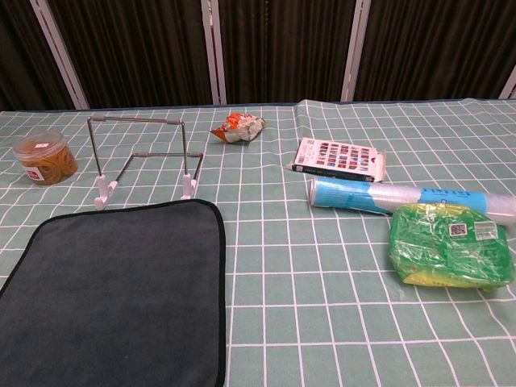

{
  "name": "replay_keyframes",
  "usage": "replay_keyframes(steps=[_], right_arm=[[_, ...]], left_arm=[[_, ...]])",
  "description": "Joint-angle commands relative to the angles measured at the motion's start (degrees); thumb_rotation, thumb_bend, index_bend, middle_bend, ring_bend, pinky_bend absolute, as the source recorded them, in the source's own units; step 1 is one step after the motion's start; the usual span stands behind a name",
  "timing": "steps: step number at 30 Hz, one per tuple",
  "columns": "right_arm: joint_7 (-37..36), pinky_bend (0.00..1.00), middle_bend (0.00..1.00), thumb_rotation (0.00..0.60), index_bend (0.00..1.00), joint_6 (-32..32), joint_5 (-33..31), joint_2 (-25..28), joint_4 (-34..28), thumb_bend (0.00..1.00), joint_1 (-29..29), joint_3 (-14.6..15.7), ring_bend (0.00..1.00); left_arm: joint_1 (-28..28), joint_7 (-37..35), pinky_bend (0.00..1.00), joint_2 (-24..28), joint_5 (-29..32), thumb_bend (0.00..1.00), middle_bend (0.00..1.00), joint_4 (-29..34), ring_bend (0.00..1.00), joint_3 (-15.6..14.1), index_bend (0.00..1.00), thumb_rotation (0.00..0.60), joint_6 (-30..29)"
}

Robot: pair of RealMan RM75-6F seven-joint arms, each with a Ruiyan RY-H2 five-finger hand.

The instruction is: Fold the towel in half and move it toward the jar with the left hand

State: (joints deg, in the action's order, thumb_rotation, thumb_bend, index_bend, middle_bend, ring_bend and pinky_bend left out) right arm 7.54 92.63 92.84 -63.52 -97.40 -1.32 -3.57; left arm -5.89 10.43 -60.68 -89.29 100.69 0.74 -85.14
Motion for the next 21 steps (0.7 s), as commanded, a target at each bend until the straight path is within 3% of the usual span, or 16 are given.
replay_keyframes(steps=[1,8,9,11,12,13,15,21], right_arm=[[0.1,0.0,0.0,0.6,0.0,-0.1,0.0,0.0,0.0,0.0,0.0,0.0,0.0],[0.1,0.0,0.0,0.6,0.0,-0.2,-0.2,0.2,-0.5,0.0,-0.1,-0.2,0.0],[0.0,0.0,0.0,0.6,0.0,-0.2,-0.4,0.3,-0.7,0.0,-0.1,-0.3,0.0],[-0.1,0.0,0.0,0.6,0.0,-0.3,-0.9,0.4,-0.8,0.0,-0.2,-0.5,0.0],[0.1,0.0,0.0,0.6,0.0,-0.4,-1.2,0.4,-0.7,0.0,-0.2,-0.6,0.0],[0.3,0.0,0.0,0.6,0.0,-0.6,-1.6,0.4,-0.6,0.0,-0.2,-0.7,0.0],[0.6,0.0,0.0,0.6,0.0,-1.1,-2.8,0.3,-0.6,0.0,-0.4,-1.2,0.0],[2.0,0.0,0.0,0.6,0.0,-2.1,-4.8,-0.2,-0.2,0.0,-0.8,-1.9,0.0]], left_arm=[[0.0,0.0,0.0,-0.1,0.0,0.0,0.0,-0.2,0.0,0.0,0.0,0.6,0.1],[-0.9,0.3,0.0,-0.7,-0.6,0.0,0.0,-0.7,0.0,0.2,0.0,0.6,1.0],[-1.4,0.3,0.03,-1.0,-1.1,0.0,0.06,-0.9,0.07,0.3,0.0,0.6,1.3],[-3.0,1.5,0.32,-2.3,-2.8,0.0,0.36,-1.5,0.38,1.5,0.0,0.6,1.3],[-4.8,1.7,0.57,-3.2,-4.3,0.0,0.58,-1.4,0.6,1.7,0.0,0.6,2.9],[-6.7,2.4,0.78,-3.9,-4.9,0.0,0.72,-1.4,0.74,2.2,0.0,0.6,5.3],[-11.6,5.5,0.95,-5.6,-6.7,0.0,0.81,-2.1,0.83,3.4,0.0,0.6,11.0],[-21.5,8.8,1.0,-8.4,-7.2,0.05,0.9,-2.1,0.9,4.5,0.1,0.6,25.2]])
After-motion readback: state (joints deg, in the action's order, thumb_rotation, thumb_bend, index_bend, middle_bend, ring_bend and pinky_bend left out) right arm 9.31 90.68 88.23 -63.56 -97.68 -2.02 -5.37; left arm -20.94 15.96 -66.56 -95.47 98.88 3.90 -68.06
